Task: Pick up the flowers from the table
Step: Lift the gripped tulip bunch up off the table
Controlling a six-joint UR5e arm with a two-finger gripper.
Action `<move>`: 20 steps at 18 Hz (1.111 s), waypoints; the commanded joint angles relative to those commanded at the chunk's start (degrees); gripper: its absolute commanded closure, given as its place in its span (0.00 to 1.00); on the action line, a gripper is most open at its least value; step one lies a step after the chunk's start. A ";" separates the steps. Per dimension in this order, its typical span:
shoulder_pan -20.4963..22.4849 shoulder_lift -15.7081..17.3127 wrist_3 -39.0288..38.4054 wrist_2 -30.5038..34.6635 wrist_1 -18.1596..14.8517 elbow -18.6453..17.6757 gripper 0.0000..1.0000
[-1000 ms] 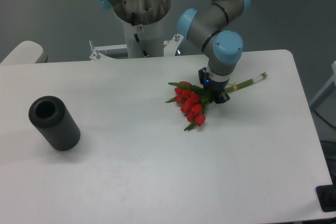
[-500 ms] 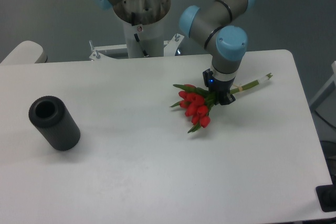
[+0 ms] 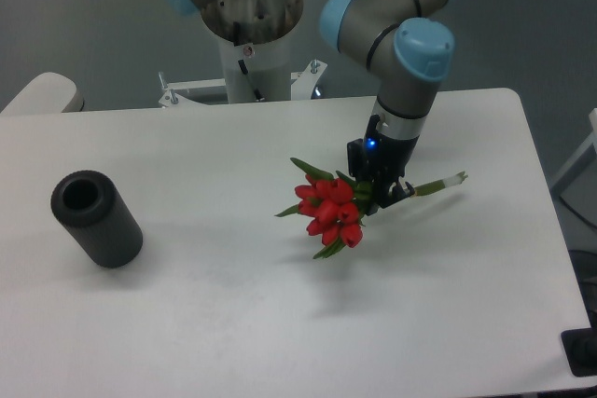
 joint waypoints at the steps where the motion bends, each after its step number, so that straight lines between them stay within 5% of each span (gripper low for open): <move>1: -0.18 0.00 -2.90 -2.19 0.00 0.88 0.68; 9: -0.88 -1.32 -20.58 -18.90 0.53 6.24 0.69; 20: -1.85 -1.67 -26.66 -19.61 0.26 8.18 0.69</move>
